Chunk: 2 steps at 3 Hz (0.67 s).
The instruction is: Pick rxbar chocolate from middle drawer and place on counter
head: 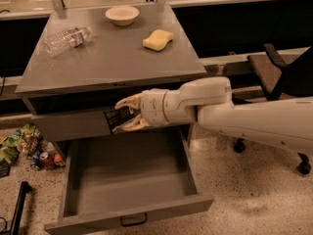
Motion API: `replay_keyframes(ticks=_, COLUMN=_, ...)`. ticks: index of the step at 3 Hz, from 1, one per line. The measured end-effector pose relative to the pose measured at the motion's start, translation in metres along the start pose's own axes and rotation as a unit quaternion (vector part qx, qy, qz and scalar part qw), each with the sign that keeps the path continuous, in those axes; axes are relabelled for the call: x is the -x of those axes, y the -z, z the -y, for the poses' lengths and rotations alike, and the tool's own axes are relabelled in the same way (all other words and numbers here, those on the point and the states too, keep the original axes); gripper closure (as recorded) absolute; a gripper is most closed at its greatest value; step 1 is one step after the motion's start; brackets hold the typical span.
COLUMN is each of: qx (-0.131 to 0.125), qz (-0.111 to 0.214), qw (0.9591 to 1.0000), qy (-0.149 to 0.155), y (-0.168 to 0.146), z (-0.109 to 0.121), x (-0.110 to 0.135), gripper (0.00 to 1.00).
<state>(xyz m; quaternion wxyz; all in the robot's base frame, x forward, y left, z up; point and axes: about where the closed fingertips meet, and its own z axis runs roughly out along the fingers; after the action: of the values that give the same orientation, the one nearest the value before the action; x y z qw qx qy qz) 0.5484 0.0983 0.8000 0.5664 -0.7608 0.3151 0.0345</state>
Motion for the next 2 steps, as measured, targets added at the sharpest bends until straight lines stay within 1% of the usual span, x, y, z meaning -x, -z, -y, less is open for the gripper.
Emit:
replay_keyframes(ticks=1, qx=0.008, qz=-0.003, qw=0.9995, qy=0.032, y=0.004, z=0.054, x=0.006, gripper=1.00)
replay_keyframes(ticks=2, qx=0.033, qz=-0.006, qw=0.9981, qy=0.052, y=0.006, z=0.083, x=0.004, gripper=1.00)
